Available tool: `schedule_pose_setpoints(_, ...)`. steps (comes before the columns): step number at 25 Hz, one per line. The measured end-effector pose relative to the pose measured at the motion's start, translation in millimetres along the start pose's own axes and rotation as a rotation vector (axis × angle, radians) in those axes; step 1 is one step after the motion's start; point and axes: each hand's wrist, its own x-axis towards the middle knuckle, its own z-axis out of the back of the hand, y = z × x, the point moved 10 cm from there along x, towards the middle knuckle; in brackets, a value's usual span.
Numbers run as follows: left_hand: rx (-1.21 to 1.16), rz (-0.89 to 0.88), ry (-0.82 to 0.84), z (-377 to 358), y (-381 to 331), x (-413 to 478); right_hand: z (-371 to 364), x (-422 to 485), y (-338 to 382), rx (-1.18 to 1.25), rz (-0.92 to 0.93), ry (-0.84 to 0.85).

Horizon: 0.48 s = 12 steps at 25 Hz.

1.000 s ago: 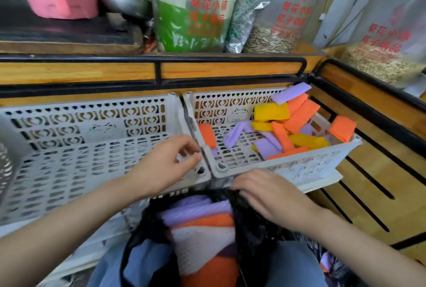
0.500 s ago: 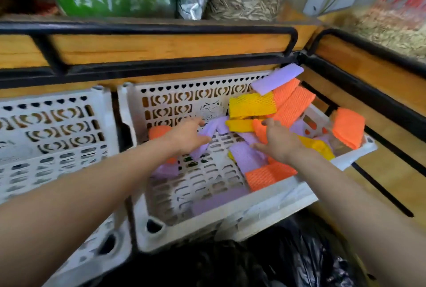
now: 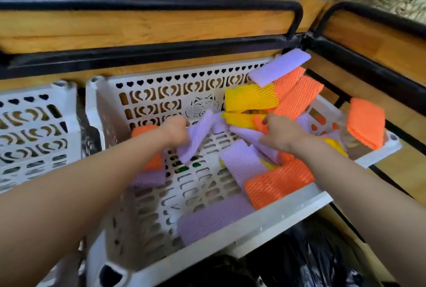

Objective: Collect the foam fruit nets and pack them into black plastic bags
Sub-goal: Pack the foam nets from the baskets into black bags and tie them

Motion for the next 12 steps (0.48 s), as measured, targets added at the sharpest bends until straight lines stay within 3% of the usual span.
schedule_pose_setpoints(4, -0.412, -0.052, -0.104, 33, -17, -39, 41, -24, 16, 0.191, 0.008, -0.17)
schedule_pose_setpoints(8, -0.466, -0.109, -0.365, 67, -20, -85, 89, -59, 45, 0.503, 0.061, -0.389)
schedule_pose_setpoints(12, -0.569, -0.139, -0.532, 81, -9, -124, 103, -89, 107, 0.705, 0.276, -0.445)
